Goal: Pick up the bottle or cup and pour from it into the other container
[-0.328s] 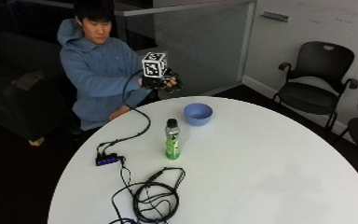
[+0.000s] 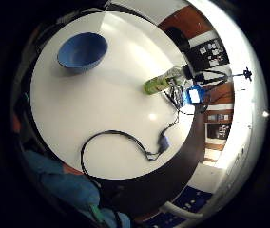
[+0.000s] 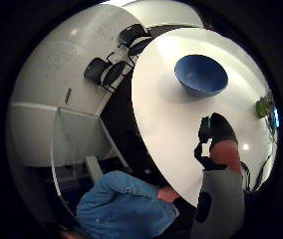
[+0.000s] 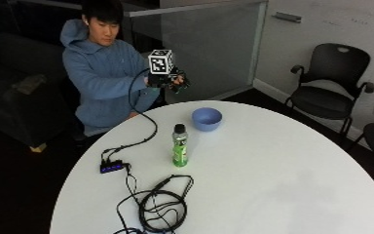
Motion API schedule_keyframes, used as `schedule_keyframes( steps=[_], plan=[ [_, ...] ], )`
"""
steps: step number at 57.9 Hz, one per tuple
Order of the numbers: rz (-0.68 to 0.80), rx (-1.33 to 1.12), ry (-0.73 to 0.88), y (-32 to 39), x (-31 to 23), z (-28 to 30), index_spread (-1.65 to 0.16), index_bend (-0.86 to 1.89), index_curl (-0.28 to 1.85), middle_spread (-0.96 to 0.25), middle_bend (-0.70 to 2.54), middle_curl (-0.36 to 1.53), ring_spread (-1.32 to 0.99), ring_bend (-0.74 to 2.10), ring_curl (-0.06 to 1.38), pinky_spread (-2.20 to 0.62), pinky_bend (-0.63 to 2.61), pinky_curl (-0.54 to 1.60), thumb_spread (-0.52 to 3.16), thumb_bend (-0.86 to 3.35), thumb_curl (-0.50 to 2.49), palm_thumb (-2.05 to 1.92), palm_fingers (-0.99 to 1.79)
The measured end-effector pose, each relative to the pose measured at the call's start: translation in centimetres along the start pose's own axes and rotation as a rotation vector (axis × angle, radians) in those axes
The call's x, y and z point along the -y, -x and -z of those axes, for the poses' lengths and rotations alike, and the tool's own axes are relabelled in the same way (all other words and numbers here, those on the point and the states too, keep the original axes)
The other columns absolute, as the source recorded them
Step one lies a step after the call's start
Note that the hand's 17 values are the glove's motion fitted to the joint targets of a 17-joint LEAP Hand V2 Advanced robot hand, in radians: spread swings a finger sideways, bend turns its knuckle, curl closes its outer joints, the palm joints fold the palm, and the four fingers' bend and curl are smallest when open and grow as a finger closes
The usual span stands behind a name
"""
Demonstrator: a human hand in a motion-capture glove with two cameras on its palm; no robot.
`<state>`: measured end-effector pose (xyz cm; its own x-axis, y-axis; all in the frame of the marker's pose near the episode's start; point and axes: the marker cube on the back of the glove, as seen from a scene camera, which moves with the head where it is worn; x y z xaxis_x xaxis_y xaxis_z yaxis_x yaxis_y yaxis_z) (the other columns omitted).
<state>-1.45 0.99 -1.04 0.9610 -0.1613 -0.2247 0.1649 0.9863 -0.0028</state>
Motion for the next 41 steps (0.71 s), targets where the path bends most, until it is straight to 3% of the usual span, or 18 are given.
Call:
schedule_keyframes(
  steps=[5, 20, 41],
  plan=[
    [-0.125, 0.136, 0.002, 1.6, 0.1, 0.3, -0.23, 0.23, 0.29, 0.05, 0.19, 0.21, 0.16, 0.25, 0.16, 0.24, 0.21, 0.21, 0.8, 0.31, 0.36, 0.86, 0.35],
    [-0.154, 0.065, -0.032, -0.9, -0.6, 1.2, -0.27, 0.15, 0.31, 0.04, 0.15, 0.23, 0.17, 0.28, 0.21, 0.24, 0.25, 0.27, 0.87, 0.18, 0.44, 0.88, 0.25],
    [-0.225, 0.022, -0.092, -9.7, -3.4, 2.7, -0.34, 0.16, 0.29, -0.01, 0.16, 0.22, 0.18, 0.35, 0.25, 0.25, 0.35, 0.33, 0.94, 0.02, 0.5, 0.87, 0.1]
  ],
)
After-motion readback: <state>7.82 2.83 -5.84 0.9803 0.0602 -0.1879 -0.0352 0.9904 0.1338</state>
